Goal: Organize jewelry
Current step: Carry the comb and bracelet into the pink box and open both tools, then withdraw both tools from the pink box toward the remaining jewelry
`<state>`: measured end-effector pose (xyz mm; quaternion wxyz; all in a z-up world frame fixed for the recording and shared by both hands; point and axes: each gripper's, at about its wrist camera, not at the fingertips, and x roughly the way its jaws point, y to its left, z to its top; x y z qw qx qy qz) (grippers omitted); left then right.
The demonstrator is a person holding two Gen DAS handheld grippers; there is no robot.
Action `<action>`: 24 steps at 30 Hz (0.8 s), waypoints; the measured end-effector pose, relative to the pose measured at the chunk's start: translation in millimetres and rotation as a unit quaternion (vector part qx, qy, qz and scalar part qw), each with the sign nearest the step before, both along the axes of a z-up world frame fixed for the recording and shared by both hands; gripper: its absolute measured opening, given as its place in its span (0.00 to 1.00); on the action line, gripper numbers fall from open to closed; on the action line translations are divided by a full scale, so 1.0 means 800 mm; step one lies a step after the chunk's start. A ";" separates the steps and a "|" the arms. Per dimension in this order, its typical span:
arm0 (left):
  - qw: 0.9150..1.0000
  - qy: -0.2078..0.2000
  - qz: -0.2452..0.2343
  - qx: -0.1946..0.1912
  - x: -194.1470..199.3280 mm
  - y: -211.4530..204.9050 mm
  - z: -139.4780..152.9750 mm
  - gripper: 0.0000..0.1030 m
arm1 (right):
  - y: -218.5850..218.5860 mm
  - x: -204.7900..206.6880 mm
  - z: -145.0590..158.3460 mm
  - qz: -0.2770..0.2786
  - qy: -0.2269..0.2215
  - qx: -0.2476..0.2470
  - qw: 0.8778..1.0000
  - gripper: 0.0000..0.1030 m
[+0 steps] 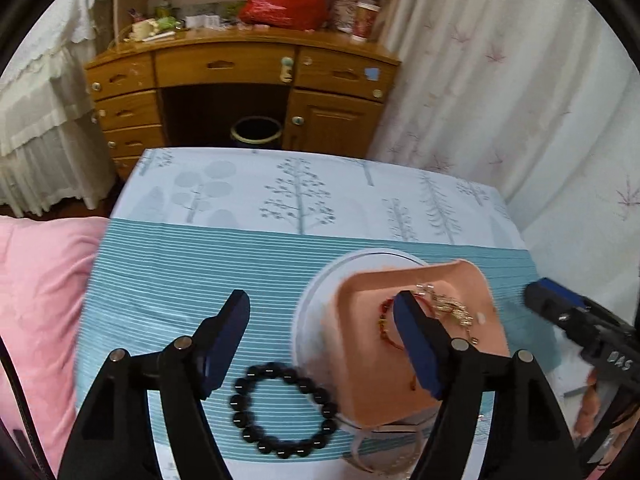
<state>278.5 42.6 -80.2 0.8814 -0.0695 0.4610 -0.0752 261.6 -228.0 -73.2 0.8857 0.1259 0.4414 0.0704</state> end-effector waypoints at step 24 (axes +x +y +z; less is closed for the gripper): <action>0.995 0.014 0.083 0.050 -0.049 0.083 0.009 0.90 | 0.038 -0.072 0.063 0.037 -0.062 0.035 0.997 0.67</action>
